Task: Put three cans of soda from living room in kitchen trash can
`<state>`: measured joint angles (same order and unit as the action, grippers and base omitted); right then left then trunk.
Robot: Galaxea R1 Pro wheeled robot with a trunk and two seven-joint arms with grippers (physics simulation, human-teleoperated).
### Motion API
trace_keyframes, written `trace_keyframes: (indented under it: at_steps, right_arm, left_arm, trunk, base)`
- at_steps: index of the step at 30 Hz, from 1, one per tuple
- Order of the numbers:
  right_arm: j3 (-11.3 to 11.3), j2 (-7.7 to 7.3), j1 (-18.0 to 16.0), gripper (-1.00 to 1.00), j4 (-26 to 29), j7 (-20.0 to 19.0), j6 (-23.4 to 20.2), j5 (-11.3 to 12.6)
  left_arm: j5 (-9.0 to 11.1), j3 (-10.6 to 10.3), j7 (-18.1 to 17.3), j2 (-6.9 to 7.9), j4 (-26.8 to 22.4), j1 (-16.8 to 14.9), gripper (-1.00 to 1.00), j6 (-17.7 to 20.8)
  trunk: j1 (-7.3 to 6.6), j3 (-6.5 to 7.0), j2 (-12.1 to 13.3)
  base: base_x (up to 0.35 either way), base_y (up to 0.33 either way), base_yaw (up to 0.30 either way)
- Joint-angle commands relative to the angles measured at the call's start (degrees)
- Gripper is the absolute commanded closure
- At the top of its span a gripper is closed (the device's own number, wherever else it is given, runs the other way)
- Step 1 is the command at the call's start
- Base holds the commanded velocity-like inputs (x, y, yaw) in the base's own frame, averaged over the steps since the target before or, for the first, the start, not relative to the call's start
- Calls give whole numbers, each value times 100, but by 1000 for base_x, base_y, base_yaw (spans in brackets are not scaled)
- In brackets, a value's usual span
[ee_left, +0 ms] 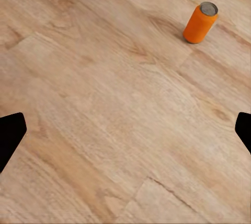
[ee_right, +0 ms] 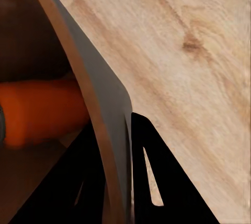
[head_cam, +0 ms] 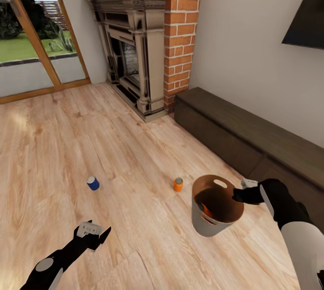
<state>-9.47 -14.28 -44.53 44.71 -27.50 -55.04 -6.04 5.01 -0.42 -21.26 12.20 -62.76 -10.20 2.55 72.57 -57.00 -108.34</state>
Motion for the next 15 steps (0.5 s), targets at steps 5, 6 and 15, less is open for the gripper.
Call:
trace_keyframes:
  at_steps: [5,6,15]
  right_arm:
    - [-39,-7,548,100,-76,22,860,-491]
    - [-48,-6,711,100,-101,107,1254,-548]
    - [-68,1,1130,100,-154,386,2036,-610]
  left_arm:
    - [-9,-5,8,-6,5,0,-100,2]
    - [-10,-7,11,-6,7,0,-100,5]
    - [-9,-11,9,-7,10,0,-100,8]
  trunk:
    - [0,1,0]
    - [0,1,0]
    - [0,1,0]
  base:
    - [325,-66,0]
    - [319,-130,0]
    - [307,-166,0]
